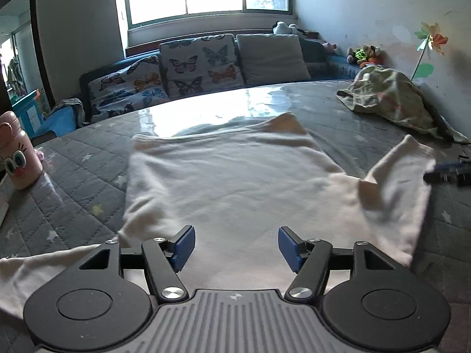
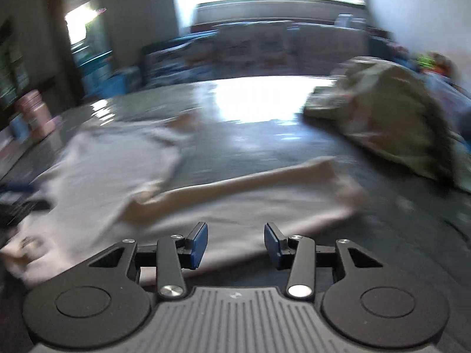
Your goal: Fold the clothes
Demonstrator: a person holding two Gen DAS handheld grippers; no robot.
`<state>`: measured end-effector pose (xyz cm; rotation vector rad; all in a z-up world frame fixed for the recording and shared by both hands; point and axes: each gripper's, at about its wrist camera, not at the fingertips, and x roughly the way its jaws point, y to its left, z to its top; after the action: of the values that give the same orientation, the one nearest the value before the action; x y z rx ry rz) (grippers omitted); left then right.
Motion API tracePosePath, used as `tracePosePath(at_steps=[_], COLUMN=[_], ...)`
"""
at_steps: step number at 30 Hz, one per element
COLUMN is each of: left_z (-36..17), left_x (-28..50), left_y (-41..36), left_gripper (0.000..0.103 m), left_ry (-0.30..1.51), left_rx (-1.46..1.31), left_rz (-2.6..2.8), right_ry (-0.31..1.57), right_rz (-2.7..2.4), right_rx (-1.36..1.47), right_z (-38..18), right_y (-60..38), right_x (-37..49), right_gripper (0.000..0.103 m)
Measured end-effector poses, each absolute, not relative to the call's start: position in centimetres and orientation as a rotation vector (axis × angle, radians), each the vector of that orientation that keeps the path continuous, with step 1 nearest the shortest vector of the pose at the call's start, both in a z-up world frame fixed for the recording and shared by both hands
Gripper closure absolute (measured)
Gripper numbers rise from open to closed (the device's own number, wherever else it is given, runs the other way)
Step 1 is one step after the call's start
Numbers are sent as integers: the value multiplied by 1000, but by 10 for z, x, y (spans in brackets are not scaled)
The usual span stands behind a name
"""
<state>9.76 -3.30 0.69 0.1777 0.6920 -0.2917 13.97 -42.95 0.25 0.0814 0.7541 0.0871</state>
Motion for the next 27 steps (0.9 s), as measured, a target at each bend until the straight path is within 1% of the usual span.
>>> tracePosePath(at_steps=[6,13,14,15,16,17,18,21,27], left_z=[5,6,7,7,6,6,5,2,-6], left_x=[85,81,81,81,82,82,82,81,81], left_y=[-46,-53,-54,-54,-55,-56,-57,-60,-71], left_gripper=[32,25,23,23,23,22,21,21,20], left_ry=[679,671,671,670,671,672,673,679,685], left_rx=[198,206,206,207,208,209,210,217,240], left_rz=[-305,-301,-299,-298,-299,-299,-299,-305,-345], right_ry=[709,682,678,676,676,677,678,654,581], right_rz=[-124,-164,-163,-160,-156,-151,-148,-144,-117], right_rx=[218,312,309,306,302,297,298,306,309], right_z=[-8,-21,-22,-22,-22,-23,-23,-16,15], right_y=[-483,-497,-497,-495,-494,-493,-493,-492,-491], right_x=[150,164,165,166,167,167,167,162,144], right_gripper=[60,62,64,74,80,90,94,96,96])
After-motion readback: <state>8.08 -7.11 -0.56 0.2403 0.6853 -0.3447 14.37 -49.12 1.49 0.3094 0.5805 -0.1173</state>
